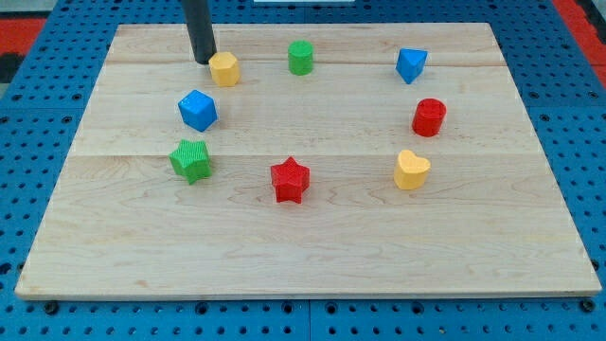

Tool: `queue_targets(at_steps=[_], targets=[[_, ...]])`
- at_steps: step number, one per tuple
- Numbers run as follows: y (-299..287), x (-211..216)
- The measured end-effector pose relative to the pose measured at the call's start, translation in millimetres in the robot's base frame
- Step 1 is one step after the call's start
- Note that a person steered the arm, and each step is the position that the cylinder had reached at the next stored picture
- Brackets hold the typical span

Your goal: Move your arm to the top right of the board

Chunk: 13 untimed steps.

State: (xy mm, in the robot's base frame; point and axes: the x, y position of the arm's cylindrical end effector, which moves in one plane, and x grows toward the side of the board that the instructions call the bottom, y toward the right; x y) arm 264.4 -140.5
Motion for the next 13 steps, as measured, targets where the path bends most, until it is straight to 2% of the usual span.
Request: queue_targets(at_steps=[6,9,10,11,12,13], targets=[[-13,-10],[137,-6],[190,7],[191,-2],[198,-42],[263,-25]])
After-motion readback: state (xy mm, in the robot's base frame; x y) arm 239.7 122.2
